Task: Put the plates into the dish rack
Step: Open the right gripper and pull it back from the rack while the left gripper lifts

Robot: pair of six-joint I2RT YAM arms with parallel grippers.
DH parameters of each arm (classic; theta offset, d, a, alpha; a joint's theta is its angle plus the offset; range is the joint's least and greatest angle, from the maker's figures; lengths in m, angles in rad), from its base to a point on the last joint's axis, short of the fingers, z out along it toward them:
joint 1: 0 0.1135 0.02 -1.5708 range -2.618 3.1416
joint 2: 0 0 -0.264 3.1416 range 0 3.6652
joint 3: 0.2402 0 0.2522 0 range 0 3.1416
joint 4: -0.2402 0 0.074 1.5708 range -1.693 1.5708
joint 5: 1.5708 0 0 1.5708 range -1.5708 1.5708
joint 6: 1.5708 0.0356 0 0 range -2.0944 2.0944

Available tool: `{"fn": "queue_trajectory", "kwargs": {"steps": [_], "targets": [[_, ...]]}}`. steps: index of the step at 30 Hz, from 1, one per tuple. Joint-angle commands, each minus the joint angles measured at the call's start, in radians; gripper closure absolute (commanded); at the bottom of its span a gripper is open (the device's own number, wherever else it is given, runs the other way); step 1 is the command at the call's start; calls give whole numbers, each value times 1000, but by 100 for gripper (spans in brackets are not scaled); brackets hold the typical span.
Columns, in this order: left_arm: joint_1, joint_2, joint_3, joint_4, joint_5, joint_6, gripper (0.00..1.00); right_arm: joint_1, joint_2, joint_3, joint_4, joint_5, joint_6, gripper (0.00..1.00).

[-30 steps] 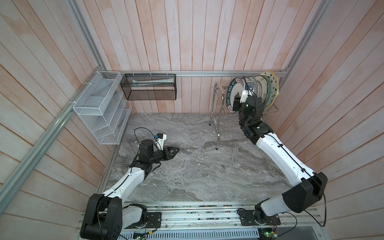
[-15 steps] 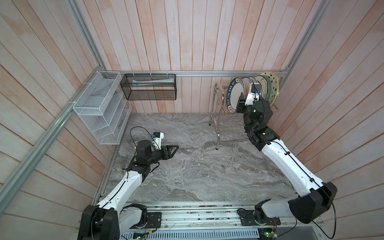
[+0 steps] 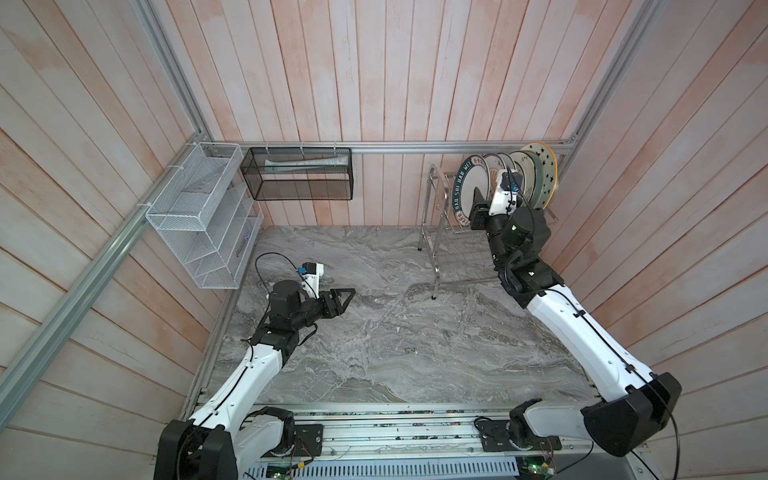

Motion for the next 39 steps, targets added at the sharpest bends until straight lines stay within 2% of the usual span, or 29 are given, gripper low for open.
{"fn": "queue_trajectory", "kwargs": {"steps": [1,6,14,15,16,17,18,20,24,26,32,35,39], "targets": [[25,-22,15,61,-10,-7,25,4,-42,-44,3,-95,33,37],[82,-30,2,152,48,-63,21,10,-63,-108,-2,-201,71,36],[115,-18,127,10,35,15,18,66,-137,-274,21,-253,62,35],[118,-14,147,-8,30,24,6,74,-157,-301,31,-262,60,33],[123,-10,168,-28,25,29,0,79,-177,-317,36,-268,72,30],[124,-6,185,-48,19,34,0,81,-188,-330,35,-274,86,26],[125,-3,207,-75,8,36,0,84,-198,-339,33,-275,102,3],[126,11,245,-140,0,41,0,91,-208,-338,4,-238,133,2],[126,74,341,-366,-69,42,0,98,-205,-285,-106,-87,177,2],[126,81,351,-414,-107,43,0,98,-204,-258,-158,-39,189,2],[128,52,360,-385,-137,87,0,98,-235,-295,-132,-38,193,2],[131,63,384,-381,-191,158,0,98,-236,-306,-138,-10,176,2],[176,61,336,-289,-220,237,0,98,-261,-357,-109,2,151,2]]}}
